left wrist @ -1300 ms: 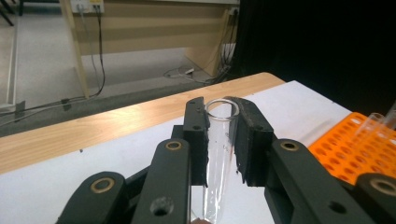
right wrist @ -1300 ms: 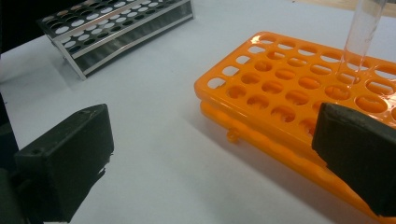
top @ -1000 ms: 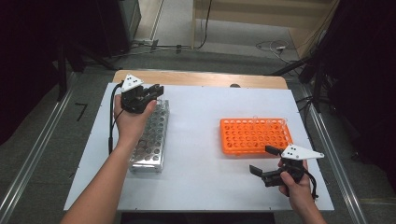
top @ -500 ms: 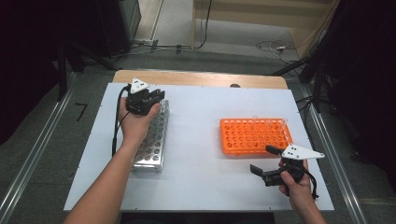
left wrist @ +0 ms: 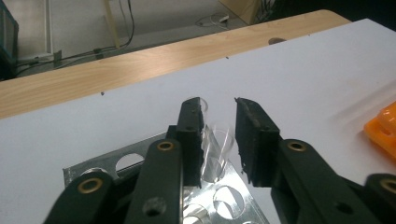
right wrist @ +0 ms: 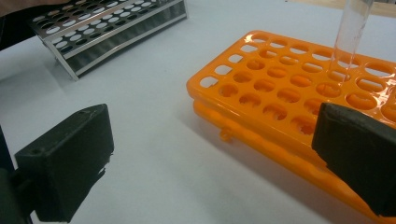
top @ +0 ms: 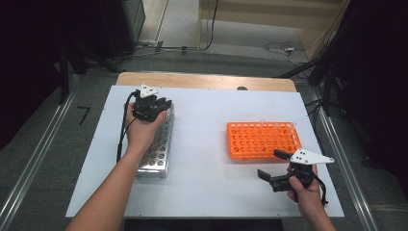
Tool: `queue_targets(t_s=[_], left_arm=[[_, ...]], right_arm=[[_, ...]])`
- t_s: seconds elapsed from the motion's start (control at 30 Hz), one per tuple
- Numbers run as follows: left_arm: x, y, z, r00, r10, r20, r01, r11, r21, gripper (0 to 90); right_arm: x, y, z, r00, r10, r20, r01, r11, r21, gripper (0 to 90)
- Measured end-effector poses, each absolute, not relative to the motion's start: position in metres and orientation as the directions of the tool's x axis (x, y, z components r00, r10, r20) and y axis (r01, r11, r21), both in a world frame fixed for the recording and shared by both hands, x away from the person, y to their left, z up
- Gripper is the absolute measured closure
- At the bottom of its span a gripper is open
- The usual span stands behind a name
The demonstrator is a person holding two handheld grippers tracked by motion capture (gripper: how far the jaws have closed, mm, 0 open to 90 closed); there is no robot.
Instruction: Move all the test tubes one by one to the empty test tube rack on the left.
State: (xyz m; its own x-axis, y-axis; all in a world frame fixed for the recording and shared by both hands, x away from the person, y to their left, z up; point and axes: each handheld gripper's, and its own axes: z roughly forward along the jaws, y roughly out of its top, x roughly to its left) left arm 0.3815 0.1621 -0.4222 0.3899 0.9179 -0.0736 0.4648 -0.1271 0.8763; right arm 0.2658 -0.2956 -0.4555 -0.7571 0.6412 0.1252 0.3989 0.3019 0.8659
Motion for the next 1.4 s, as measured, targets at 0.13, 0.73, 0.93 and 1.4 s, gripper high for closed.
queue_targets(t_s=[0.13, 0.73, 0.93, 1.4], left_arm=[[0.378, 0.162, -0.421, 0.388, 0.918, -0.078, 0.459, -0.120, 0.880, 61.9], [0.325, 0.165, -0.409, 0.487, 0.859, -0.158, 0.413, -0.067, 0.908, 13.9], [0.305, 0.165, -0.407, 0.517, 0.841, -0.161, 0.392, -0.066, 0.917, 8.1], [0.267, 0.158, -0.413, 0.566, 0.803, -0.185, 0.372, -0.048, 0.927, 0.0]], right_arm=[[0.266, -0.295, -0.456, -0.755, 0.644, 0.127, 0.403, 0.302, 0.864, 0.0], [0.267, -0.295, -0.453, -0.757, 0.643, 0.121, 0.396, 0.303, 0.867, 0.0], [0.266, -0.294, -0.449, -0.756, 0.643, 0.121, 0.394, 0.300, 0.868, 0.0], [0.274, -0.300, -0.437, -0.738, 0.664, 0.118, 0.388, 0.275, 0.879, 0.0]])
